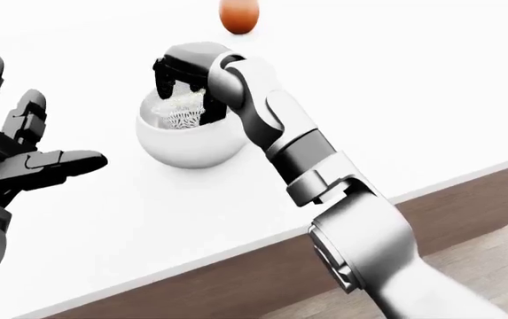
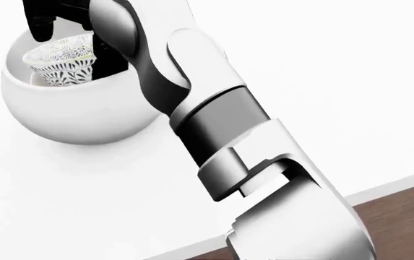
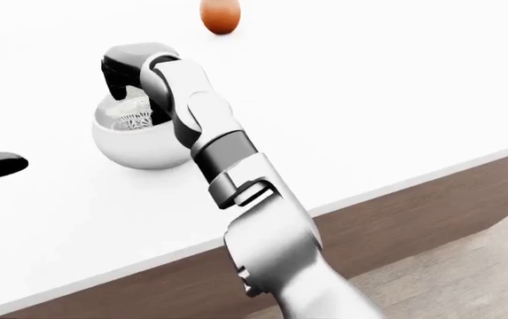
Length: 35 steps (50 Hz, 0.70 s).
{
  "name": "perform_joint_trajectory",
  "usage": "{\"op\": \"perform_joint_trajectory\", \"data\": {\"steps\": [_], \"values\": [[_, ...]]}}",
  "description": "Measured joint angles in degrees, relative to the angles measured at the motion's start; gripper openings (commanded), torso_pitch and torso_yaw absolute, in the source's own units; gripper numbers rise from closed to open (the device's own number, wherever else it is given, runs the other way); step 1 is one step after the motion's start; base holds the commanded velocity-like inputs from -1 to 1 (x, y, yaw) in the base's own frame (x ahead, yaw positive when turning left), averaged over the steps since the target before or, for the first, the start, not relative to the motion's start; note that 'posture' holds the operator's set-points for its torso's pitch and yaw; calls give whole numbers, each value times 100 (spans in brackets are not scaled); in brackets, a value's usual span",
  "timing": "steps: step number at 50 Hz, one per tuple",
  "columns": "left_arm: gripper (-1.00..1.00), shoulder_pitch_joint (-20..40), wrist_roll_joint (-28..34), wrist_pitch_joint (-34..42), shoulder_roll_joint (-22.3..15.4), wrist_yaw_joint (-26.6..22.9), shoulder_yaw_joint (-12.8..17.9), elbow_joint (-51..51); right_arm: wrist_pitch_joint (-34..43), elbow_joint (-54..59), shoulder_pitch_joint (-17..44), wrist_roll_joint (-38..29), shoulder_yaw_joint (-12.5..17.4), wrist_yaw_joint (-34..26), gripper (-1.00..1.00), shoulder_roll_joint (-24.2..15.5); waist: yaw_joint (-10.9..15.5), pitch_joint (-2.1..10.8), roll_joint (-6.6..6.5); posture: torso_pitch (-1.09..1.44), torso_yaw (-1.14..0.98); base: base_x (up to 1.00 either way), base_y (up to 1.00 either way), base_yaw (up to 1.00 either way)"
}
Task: Stack the bowls from largest to smallest.
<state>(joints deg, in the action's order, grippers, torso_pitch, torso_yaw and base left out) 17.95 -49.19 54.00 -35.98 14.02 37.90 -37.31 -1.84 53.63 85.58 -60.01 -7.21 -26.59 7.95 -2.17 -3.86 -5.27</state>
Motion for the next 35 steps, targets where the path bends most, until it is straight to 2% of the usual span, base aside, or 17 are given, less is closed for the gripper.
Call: {"op": "perform_joint_trajectory", "data": {"steps": [3, 12, 21, 29, 35], "values": [[100, 17, -6, 1, -9, 11, -20, 1, 22, -101, -15, -3, 13, -51, 39, -27, 8, -3, 2, 0, 0, 0, 0, 0], [100, 111, -75, 76, -47, 124, -76, -42, 137, -510, 127, 13, 76, -418, 28, -164, 3, -19, 16, 0, 0, 0, 0, 0], [100, 171, -218, 119, -126, 233, -77, -64, 354, -1485, 364, 95, 168, -962, 22, -396, -6, -16, 23, 0, 0, 0, 0, 0], [100, 204, -447, 212, -270, 398, 27, -157, 839, -3582, -303, 99, 246, -1872, 20, -661, 11, -68, 62, 0, 0, 0, 0, 0], [100, 86, -588, 207, -292, 491, 106, -159, 1315, -4738, -711, 285, 583, -2412, 20, -1275, 20, -76, 105, 0, 0, 0, 0, 0]]}}
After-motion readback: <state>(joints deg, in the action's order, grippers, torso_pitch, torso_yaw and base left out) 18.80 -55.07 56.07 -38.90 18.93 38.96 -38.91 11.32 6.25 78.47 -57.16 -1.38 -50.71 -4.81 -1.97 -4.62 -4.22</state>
